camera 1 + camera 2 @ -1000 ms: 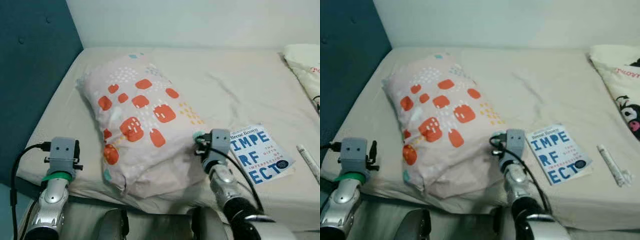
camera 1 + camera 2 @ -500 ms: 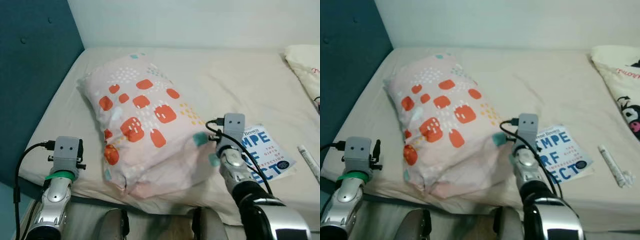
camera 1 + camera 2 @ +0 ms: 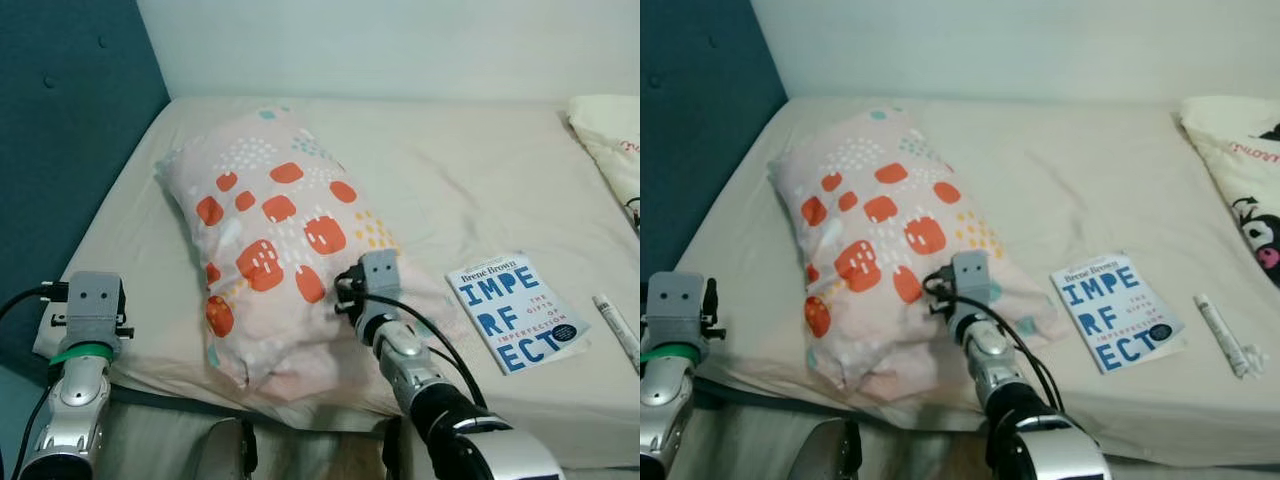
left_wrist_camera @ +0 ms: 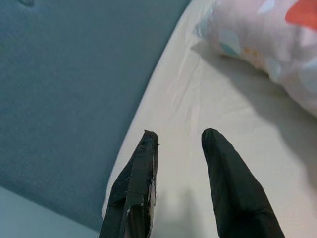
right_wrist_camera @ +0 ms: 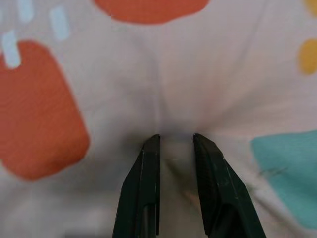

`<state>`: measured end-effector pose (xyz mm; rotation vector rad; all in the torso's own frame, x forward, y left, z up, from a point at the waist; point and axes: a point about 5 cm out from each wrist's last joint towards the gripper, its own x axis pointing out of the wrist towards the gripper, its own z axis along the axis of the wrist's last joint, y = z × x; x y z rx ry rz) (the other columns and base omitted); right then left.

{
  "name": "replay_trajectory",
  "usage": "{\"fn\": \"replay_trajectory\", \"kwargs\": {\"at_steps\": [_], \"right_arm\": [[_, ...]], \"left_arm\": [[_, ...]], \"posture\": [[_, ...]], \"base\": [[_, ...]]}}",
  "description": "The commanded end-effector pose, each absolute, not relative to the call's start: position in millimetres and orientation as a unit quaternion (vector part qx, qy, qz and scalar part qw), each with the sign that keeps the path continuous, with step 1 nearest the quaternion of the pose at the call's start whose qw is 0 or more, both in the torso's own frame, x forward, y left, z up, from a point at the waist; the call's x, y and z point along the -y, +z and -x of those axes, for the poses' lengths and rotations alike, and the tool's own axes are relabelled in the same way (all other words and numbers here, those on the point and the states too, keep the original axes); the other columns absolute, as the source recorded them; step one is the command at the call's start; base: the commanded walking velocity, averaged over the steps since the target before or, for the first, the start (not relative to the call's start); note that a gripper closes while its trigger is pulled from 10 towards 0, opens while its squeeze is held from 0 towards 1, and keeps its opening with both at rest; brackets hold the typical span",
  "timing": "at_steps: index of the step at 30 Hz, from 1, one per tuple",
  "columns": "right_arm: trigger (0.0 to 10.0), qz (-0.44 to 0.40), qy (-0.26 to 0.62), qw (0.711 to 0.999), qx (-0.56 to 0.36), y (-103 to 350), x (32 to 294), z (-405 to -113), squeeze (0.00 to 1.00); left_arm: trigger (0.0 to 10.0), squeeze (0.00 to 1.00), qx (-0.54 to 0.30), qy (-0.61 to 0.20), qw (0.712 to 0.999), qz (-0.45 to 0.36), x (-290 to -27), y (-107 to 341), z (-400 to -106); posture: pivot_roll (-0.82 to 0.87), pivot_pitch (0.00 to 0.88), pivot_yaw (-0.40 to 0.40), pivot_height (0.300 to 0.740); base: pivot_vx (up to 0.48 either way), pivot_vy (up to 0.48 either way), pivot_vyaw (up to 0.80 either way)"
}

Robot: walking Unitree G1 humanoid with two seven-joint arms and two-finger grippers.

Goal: Clean up the room

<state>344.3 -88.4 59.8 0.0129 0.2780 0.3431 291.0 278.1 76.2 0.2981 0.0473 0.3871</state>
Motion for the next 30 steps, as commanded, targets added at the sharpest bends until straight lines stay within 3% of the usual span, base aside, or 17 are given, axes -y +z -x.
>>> {"fn": "replay_trajectory", "kwargs": {"at_steps": [1,5,7,9,13,14,23,30], "right_arm": [[10.0,-0.009,0.198,0.964,-0.176,44,81,-332,0.0],[10.0,-0.048,0.215,0.961,-0.168,47,74,-332,0.0],[10.0,-0.13,0.249,0.949,-0.145,57,61,-334,0.0],[10.0,-0.161,0.263,0.942,-0.134,61,56,-334,0.0],[10.0,-0.22,0.223,0.943,-0.109,68,64,-340,0.0],[10.0,-0.245,0.175,0.948,-0.106,67,79,-343,1.0],[10.0,-0.258,0.053,0.96,-0.092,62,129,-346,1.0],[10.0,-0.307,-0.061,0.946,-0.078,65,170,-350,1.0]], "left_arm": [[10.0,0.0,-0.057,0.205,0.966,-0.145,-287,65,-282],[10.0,0.0,-0.069,0.202,0.968,-0.133,-283,58,-280],[10.0,0.0,-0.068,0.198,0.97,-0.122,-277,55,-280],[10.0,0.0,-0.067,0.197,0.971,-0.119,-274,55,-280],[10.0,0.0,-0.05,0.19,0.974,-0.116,-269,58,-281],[10.0,0.0,-0.041,0.184,0.975,-0.113,-269,61,-281],[10.0,0.0,-0.014,0.136,0.986,-0.095,-260,68,-277],[10.0,0.0,0.004,0.055,0.994,-0.094,-242,77,-270]], "posture": [[0.15,0.0,0.094,0.598],[0.13,0.0,0.102,0.598],[0.13,0.0,0.104,0.598],[0.13,0.0,0.104,0.598],[0.13,0.017,0.097,0.598],[0.14,0.03,0.092,0.598],[0.16,0.074,0.082,0.598],[0.21,0.134,0.075,0.598]], "base": [[0.0,0.0,0.0],[0.0,0.0,0.0],[0.0,0.0,0.0],[0.0,0.0,0.0],[0.0,0.0,0.0],[0.0,0.0,0.0],[0.0,0.0,0.0],[0.0,0.0,0.0]]}}
